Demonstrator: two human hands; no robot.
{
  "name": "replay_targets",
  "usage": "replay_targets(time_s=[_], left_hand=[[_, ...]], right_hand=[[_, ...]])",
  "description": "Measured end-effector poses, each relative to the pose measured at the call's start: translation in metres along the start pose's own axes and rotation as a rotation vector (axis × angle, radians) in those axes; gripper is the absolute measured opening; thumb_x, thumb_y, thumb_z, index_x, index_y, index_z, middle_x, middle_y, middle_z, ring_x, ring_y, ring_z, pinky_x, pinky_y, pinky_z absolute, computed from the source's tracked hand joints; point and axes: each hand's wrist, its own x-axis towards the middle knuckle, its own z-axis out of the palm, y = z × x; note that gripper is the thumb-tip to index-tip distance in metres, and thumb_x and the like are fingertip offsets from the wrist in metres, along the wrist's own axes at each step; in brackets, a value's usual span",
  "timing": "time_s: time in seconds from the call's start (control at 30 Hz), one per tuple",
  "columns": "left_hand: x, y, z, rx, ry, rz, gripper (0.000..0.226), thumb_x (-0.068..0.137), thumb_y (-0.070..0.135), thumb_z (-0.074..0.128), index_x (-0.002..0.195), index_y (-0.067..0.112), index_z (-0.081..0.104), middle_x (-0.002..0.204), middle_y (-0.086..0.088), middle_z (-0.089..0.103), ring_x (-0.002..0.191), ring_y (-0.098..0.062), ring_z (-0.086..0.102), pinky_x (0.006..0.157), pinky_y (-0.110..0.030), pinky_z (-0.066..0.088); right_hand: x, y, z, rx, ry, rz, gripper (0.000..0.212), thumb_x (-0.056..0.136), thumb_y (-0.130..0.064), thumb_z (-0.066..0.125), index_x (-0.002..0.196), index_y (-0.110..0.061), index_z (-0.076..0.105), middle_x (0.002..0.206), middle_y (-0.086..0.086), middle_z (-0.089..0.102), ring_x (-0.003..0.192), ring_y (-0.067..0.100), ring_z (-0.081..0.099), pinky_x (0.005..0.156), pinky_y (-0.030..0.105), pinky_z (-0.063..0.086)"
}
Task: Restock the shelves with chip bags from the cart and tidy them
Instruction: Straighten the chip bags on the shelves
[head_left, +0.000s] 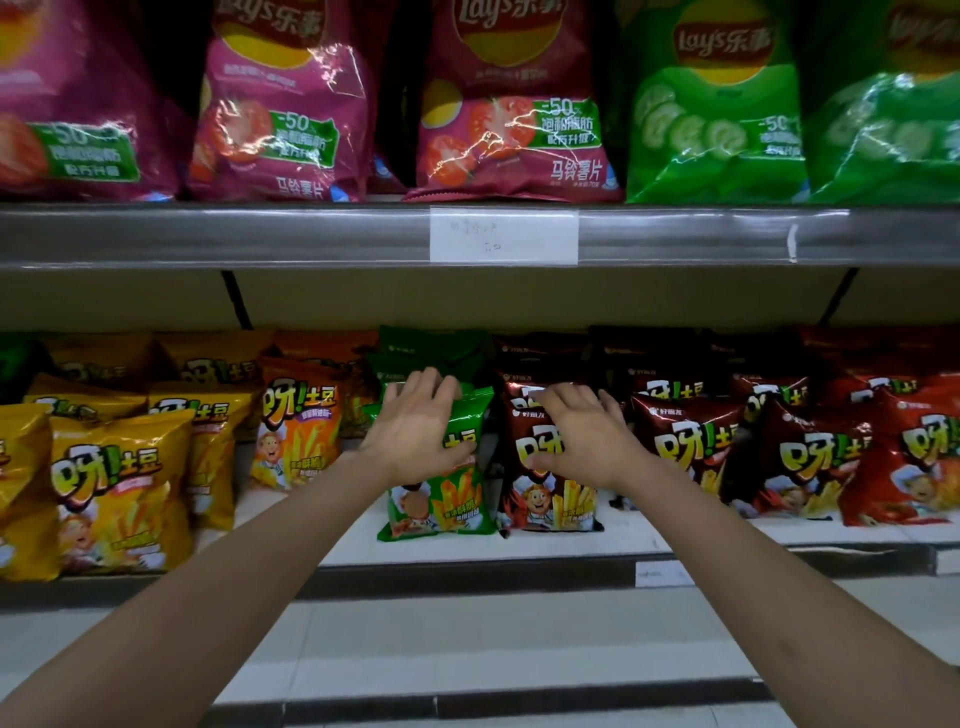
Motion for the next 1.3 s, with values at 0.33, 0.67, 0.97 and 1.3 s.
replay_targets(time_s=[0.33,0.67,0.97,1.3], left_hand=[[-0.077,-0.014,-0.016,-0.251,-0.085,-0.079,0.034,0.091,0.039,0.059,0.115,0.015,0.055,0.109,-0.004,0.054,0.103,-0.023,0.054,0.091,-0.04,0.045],[-0.167,-0.069,-0.054,-0.325,-0.131,-0.236,0.035,0.089,0.036,0.062,0.117,0.016,0.056,0.118,-0.006,0.056,0.109,-0.023,0.054,0.093,-0.039,0.047],[-0.216,-0.142,-0.07,-0.244,-0.215,-0.314,0.045,0.092,0.031,0.06,0.131,0.013,0.046,0.129,-0.006,0.049,0.116,-0.024,0.047,0.09,-0.032,0.042],[-0.221,-0.24,-0.063,-0.28,-0.222,-0.375,0.052,0.091,0.03,0.063,0.136,0.015,0.042,0.135,-0.009,0.044,0.123,-0.025,0.045,0.097,-0.037,0.044]], right_hand=[[-0.056,-0.087,-0.005,0.111,-0.007,-0.013,0.074,0.09,-0.046,0.06,0.149,-0.02,0.025,0.151,0.003,0.028,0.139,0.022,0.025,0.109,0.041,0.028],[-0.062,-0.192,0.007,0.188,-0.023,-0.072,0.07,0.091,-0.045,0.059,0.149,-0.02,0.029,0.151,0.004,0.032,0.139,0.023,0.026,0.108,0.038,0.029],[-0.034,-0.268,0.03,0.22,-0.064,-0.123,0.068,0.092,-0.047,0.057,0.148,-0.02,0.031,0.15,0.005,0.032,0.138,0.024,0.027,0.11,0.041,0.031],[0.028,-0.332,0.051,0.269,-0.096,-0.124,0.068,0.093,-0.04,0.058,0.149,-0.017,0.029,0.156,0.006,0.025,0.144,0.025,0.019,0.113,0.038,0.025]])
